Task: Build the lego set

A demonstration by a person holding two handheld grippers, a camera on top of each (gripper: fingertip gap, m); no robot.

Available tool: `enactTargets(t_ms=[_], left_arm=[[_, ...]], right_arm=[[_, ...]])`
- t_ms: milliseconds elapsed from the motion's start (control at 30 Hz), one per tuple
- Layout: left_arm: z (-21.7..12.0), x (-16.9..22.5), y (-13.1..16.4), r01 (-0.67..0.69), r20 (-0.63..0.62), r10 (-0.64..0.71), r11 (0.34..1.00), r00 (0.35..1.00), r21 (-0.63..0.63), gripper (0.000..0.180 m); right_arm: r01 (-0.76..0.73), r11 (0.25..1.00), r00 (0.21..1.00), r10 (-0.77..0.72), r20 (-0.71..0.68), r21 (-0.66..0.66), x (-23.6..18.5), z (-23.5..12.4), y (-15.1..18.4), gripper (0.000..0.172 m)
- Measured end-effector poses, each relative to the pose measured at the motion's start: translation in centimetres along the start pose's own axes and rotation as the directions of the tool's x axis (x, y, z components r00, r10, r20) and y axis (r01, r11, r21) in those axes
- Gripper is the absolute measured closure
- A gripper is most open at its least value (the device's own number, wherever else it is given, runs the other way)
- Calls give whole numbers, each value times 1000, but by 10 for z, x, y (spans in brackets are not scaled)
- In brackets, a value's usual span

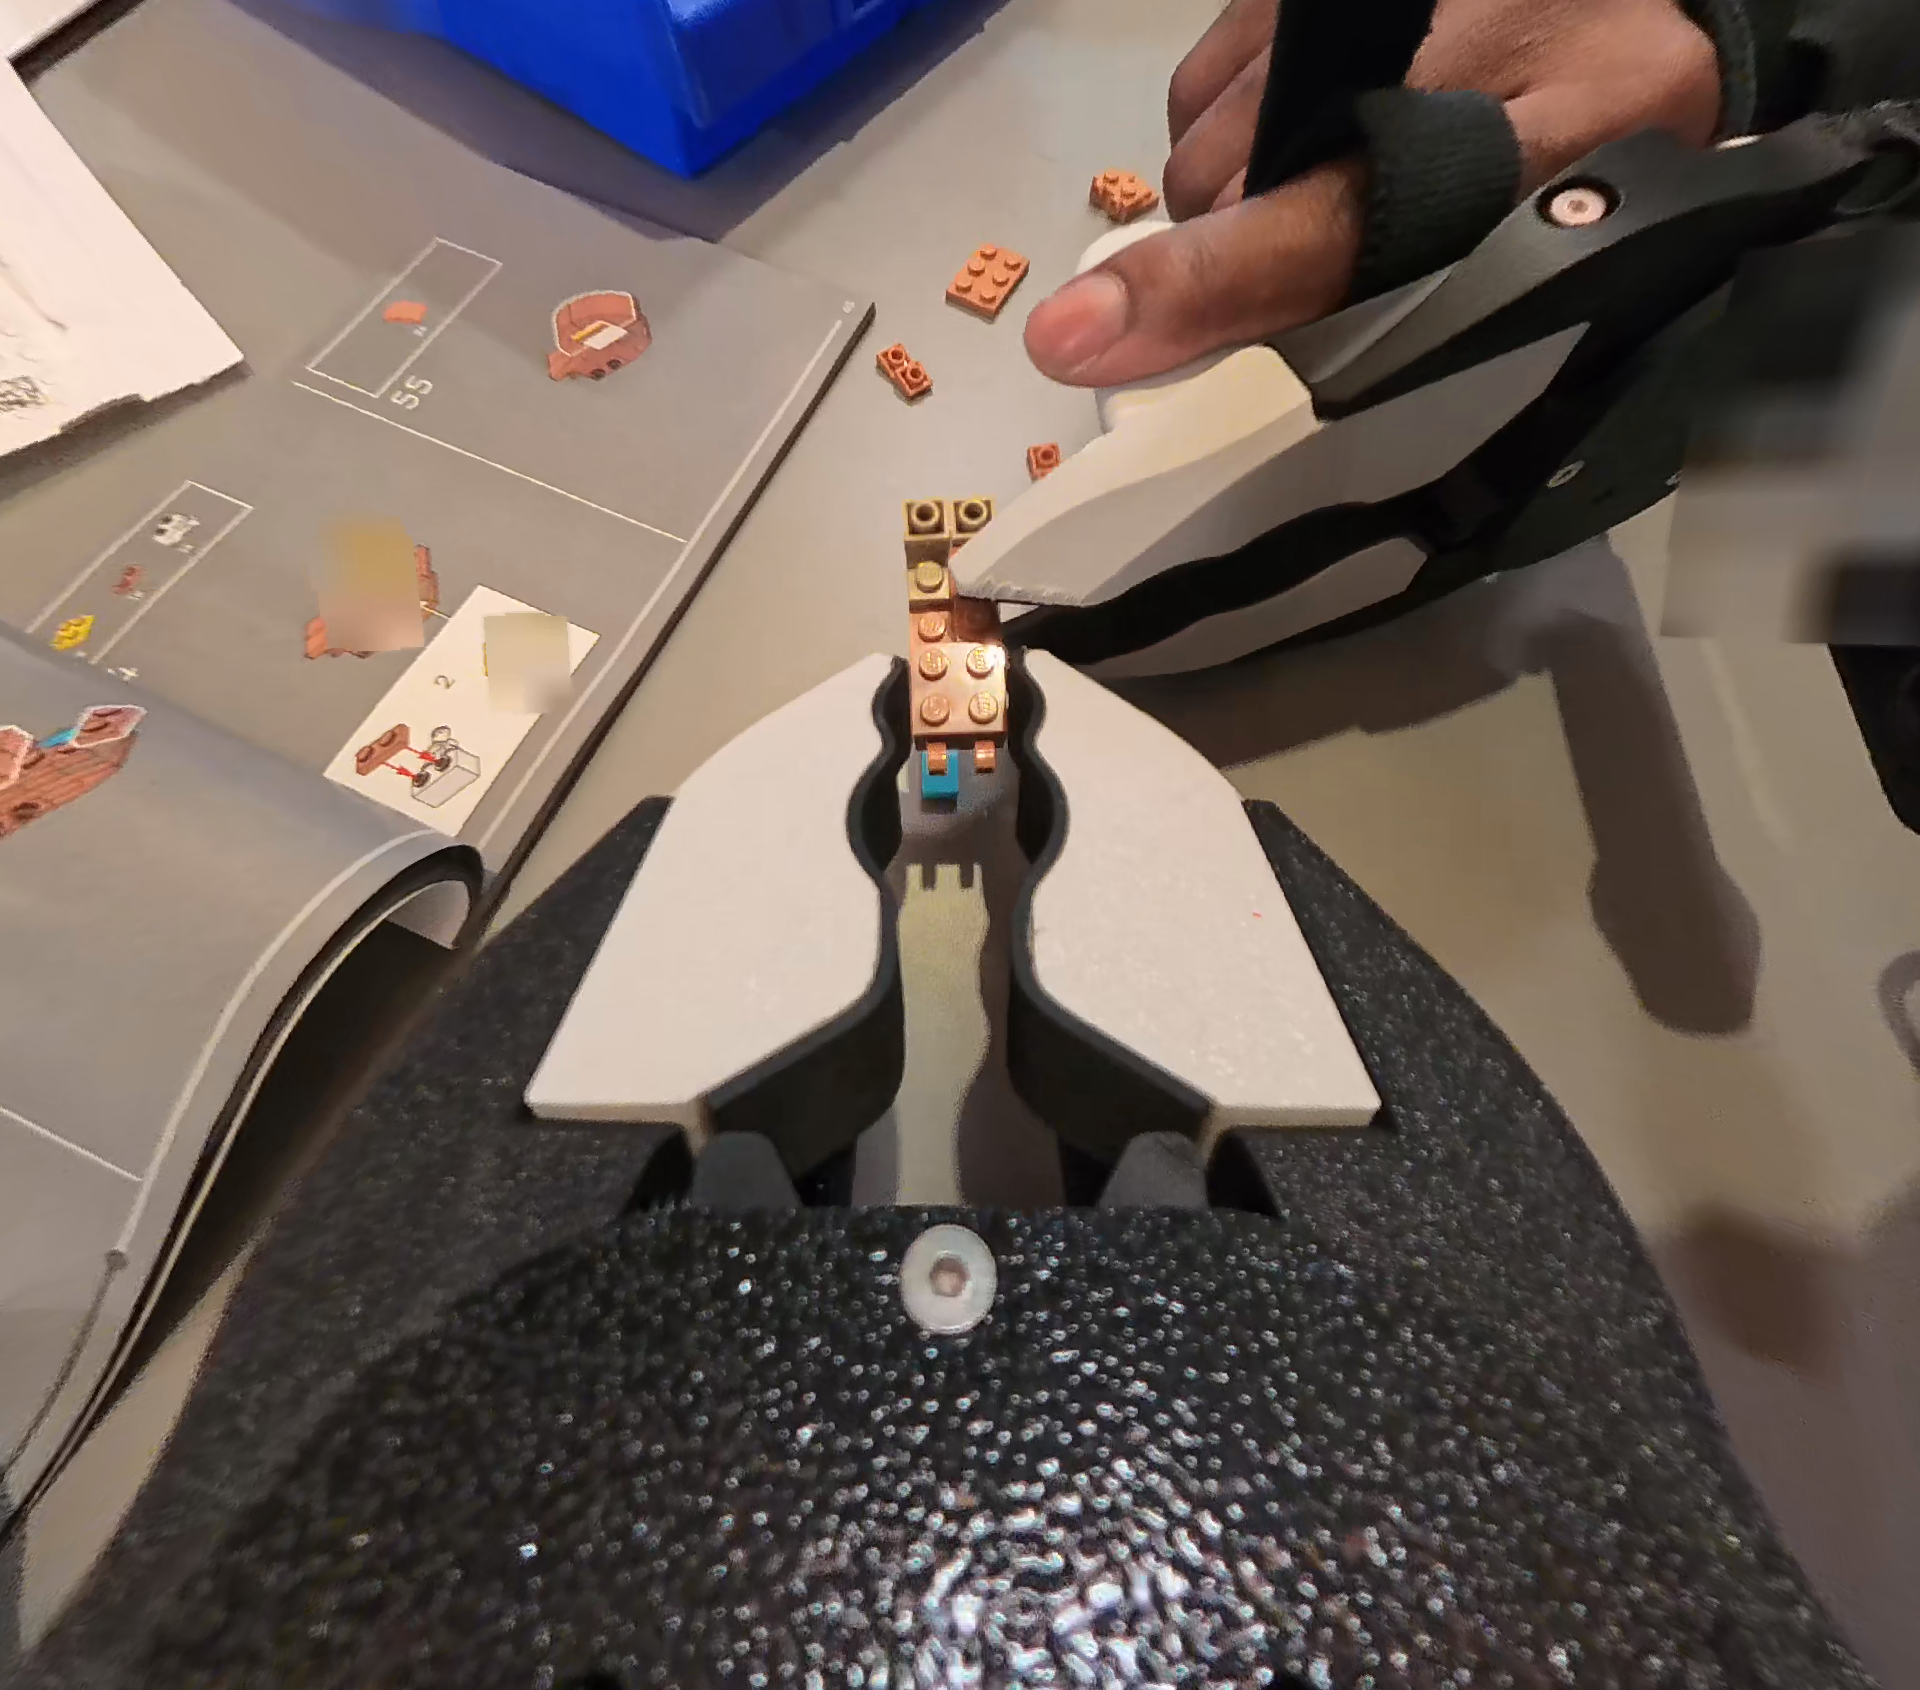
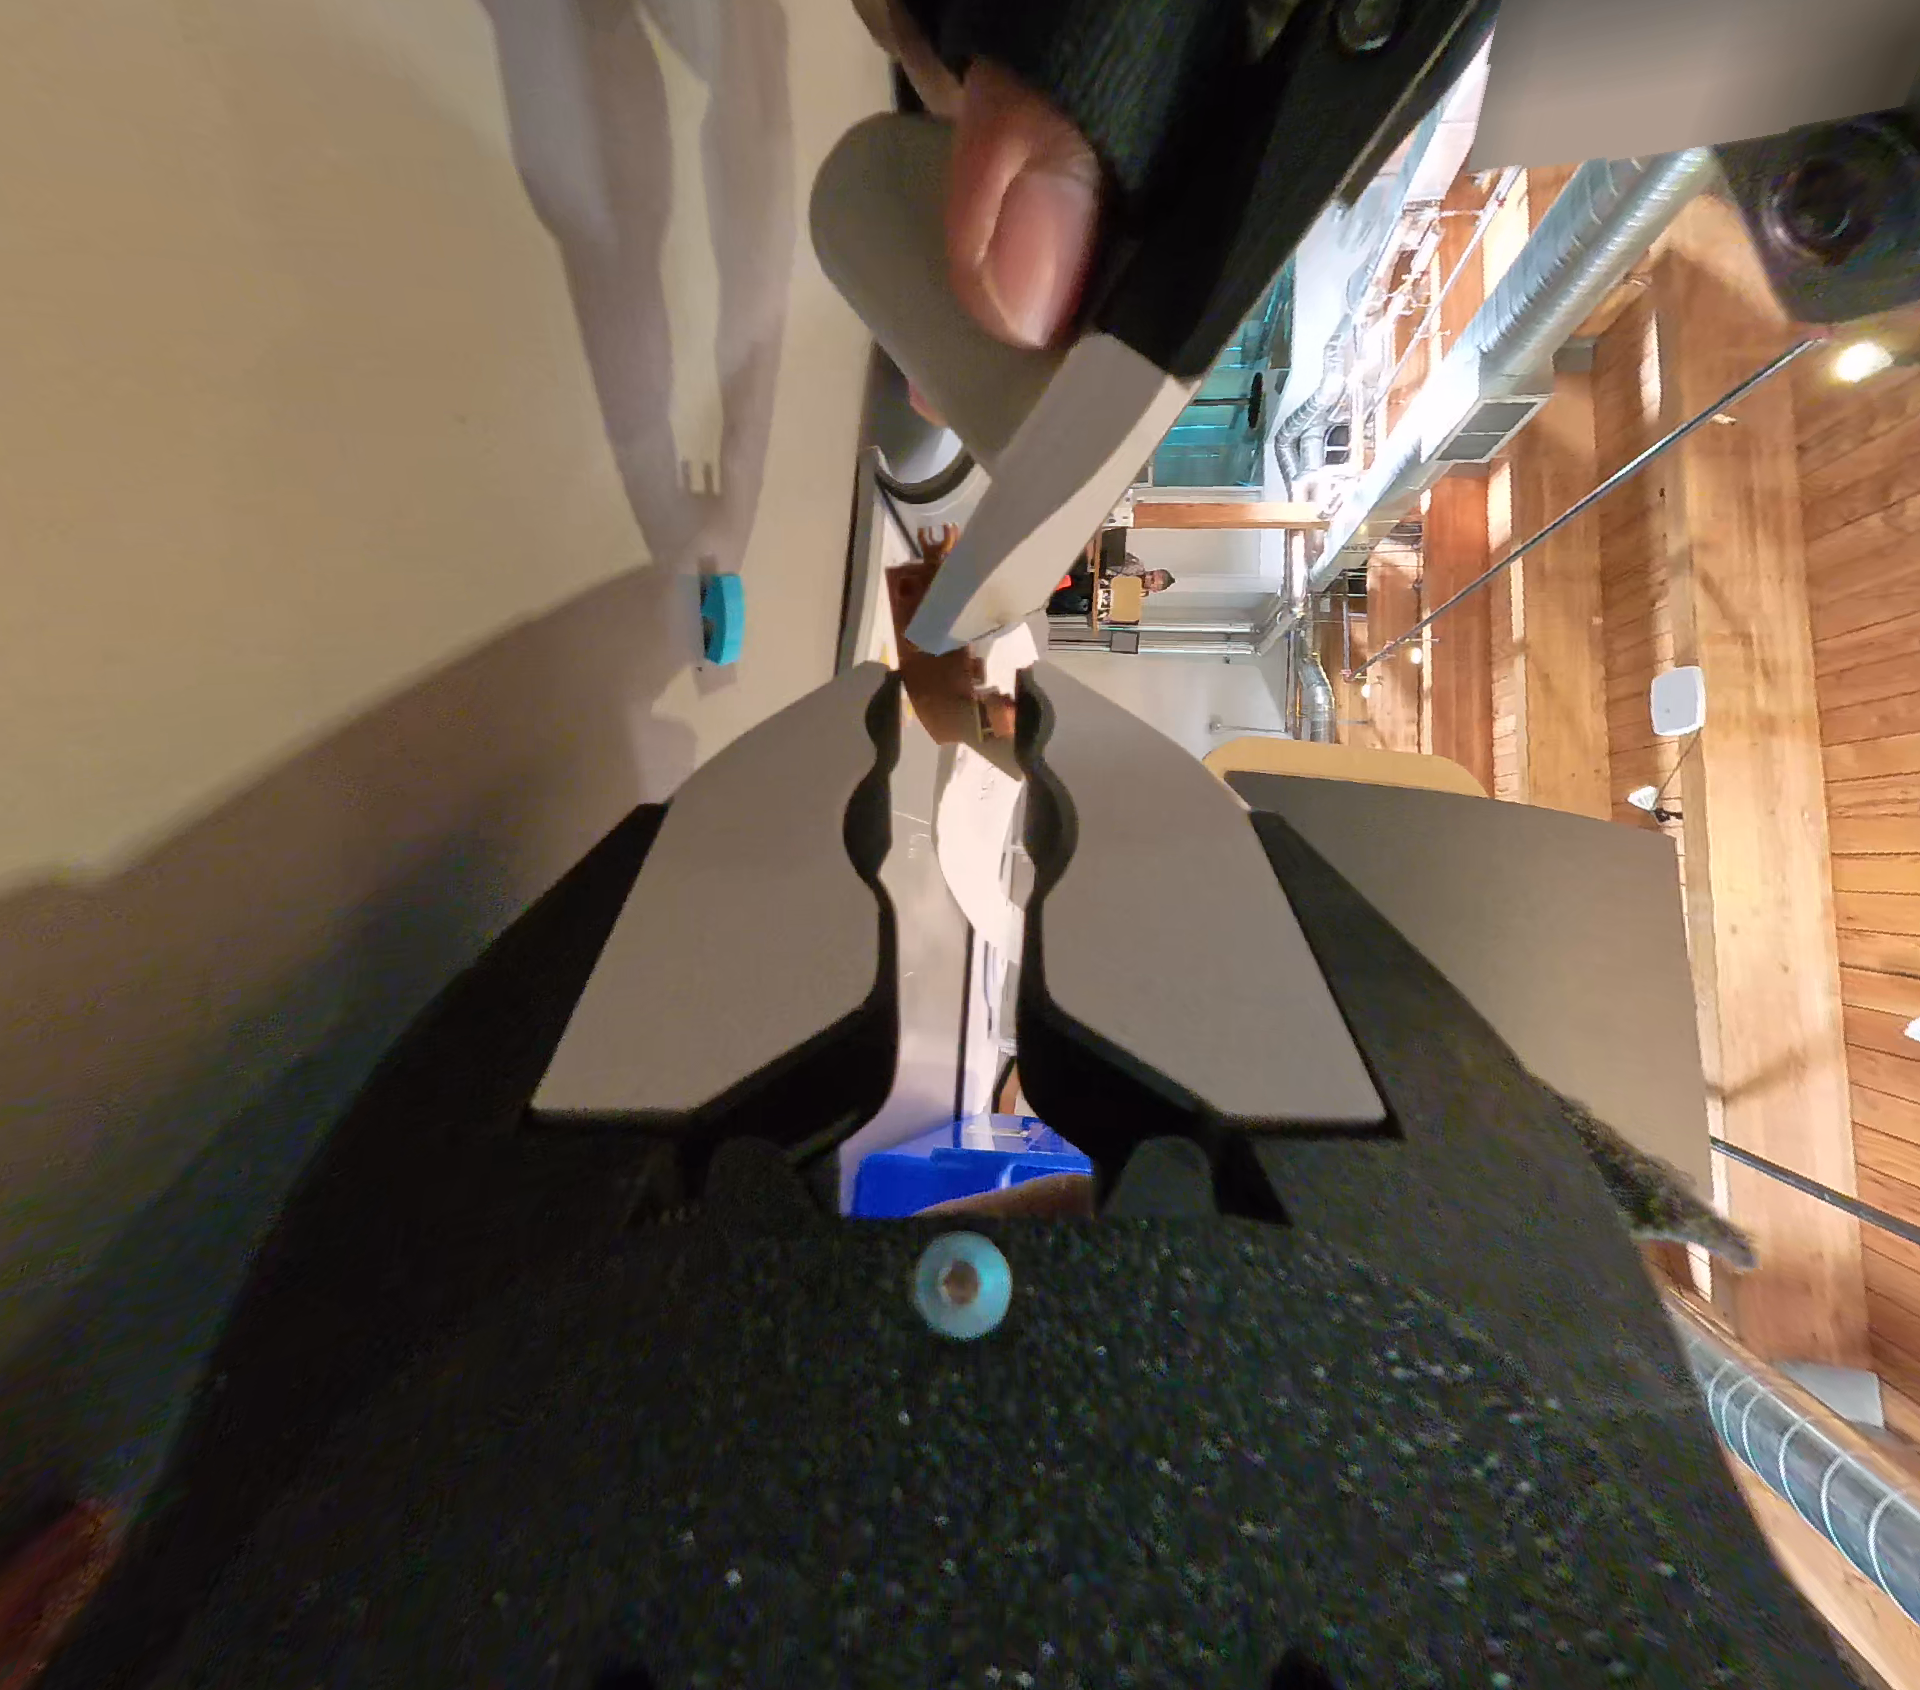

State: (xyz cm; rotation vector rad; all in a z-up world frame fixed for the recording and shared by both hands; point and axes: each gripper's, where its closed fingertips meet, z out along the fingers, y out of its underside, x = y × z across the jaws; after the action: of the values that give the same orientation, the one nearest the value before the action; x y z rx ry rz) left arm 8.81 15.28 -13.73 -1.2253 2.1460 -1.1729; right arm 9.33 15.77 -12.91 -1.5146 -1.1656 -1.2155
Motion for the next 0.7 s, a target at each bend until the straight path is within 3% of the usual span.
enactTargets(t_ms=[700], left_arm=[[-7,4,-18,-79,-7,81,988,997,132,163]], right_arm=[[-32,999,996,35,-78,40,18,-6,-1,151]])
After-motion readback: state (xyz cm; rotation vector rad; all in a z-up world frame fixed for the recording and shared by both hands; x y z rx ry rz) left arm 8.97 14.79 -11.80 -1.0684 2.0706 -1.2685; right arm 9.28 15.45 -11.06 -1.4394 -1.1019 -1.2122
